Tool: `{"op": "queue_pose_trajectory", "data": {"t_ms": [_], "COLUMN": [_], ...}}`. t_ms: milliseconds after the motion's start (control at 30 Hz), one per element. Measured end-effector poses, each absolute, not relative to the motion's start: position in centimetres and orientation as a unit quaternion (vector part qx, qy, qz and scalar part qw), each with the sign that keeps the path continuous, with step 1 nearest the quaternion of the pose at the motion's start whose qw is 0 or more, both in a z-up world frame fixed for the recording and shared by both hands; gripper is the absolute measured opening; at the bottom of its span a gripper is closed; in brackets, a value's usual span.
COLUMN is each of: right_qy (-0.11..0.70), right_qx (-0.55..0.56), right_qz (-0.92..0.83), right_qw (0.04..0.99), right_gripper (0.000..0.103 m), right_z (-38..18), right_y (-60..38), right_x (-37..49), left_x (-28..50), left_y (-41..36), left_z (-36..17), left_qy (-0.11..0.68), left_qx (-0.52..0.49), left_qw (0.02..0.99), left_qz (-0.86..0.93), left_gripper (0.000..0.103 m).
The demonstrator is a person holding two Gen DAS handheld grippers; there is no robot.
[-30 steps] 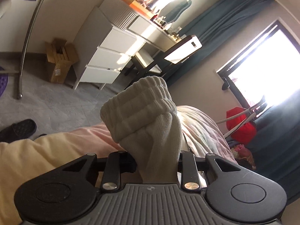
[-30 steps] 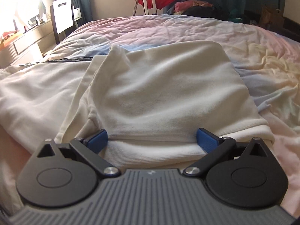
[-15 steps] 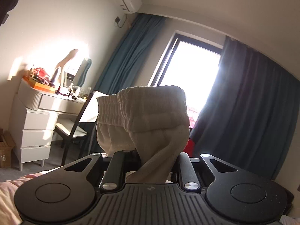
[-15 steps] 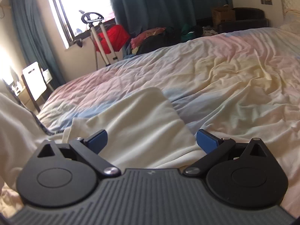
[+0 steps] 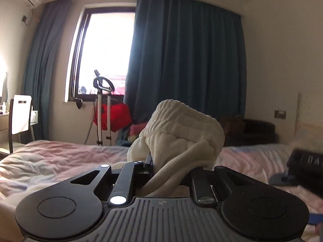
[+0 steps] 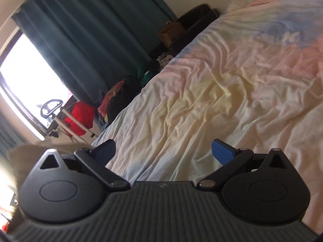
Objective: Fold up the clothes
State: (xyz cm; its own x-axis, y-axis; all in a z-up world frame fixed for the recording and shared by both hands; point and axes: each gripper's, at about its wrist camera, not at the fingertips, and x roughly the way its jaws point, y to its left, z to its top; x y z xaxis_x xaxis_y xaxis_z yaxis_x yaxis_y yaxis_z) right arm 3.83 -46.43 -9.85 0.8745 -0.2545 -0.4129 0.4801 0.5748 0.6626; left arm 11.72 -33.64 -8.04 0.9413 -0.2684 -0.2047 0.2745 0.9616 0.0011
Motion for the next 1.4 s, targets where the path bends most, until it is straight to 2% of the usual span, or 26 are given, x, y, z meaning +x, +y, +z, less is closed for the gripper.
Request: {"op": "queue_pose_trajectory", "data": {"t_ms": [33,133,233,267,300,467,633,667,967,1167,1400], "right_qy": [0.139,0.151,0.158,0.16,0.162,0.175,0.192,0.198,0.23,0.251,0.244], "right_qx": [0.422,0.454,0.47,0.477,0.485,0.519,0.517,0.513,0.465,0.472,0.5], "right_qz": [-0.214,-0.203,-0.182,-0.168,-0.153,-0.092,-0.056,-0.05,-0.051,-0.074,0.001], "right_qw": [0.87,0.854,0.849,0.848,0.846,0.832,0.832,0.834,0.853,0.842,0.831], "right_gripper": [0.103,0.103,0.103,0.103,0.103,0.103,0.103,0.103,0.103,0.103,0.103], "right_z": [-10.4,-11.8,-12.3,-12.5,-12.7,-13.2,-13.0,-12.9,-12.5,-13.8,-14.7], "right_y": [-46.9,-47.6,-47.4,-47.3,-47.2,-46.2,-44.5,-44.1,-41.1,-40.7,-39.3], "right_x": [3.8,4.2,4.7,4.9,5.2,5.7,6.0,6.1,5.0,4.6,5.1], "left_x": [12.2,12.7,13.3,13.4,13.4,11.9,9.8,9.3,4.6,5.7,7.1], "left_y": [-34.4,-35.3,-33.5,-32.9,-31.4,-22.3,-16.0,-15.2,-12.4,-10.5,-6.9], "left_z": [-9.4,-11.2,-11.6,-11.8,-12.0,-11.9,-10.3,-10.1,-10.3,-11.1,-10.3], "left_qy": [0.124,0.146,0.171,0.183,0.189,0.196,0.187,0.179,0.162,0.18,0.225], "left_qx": [0.027,0.056,0.114,0.131,0.142,0.184,0.203,0.212,0.243,0.225,0.126], "left_qw": [0.981,0.972,0.958,0.953,0.95,0.936,0.935,0.936,0.939,0.95,0.963], "left_qz": [-0.147,-0.175,-0.198,-0.202,-0.205,-0.225,-0.224,-0.217,-0.182,-0.12,-0.082], "left_gripper": [0.017,0.027,0.054,0.07,0.08,0.09,0.095,0.097,0.097,0.097,0.099]}}
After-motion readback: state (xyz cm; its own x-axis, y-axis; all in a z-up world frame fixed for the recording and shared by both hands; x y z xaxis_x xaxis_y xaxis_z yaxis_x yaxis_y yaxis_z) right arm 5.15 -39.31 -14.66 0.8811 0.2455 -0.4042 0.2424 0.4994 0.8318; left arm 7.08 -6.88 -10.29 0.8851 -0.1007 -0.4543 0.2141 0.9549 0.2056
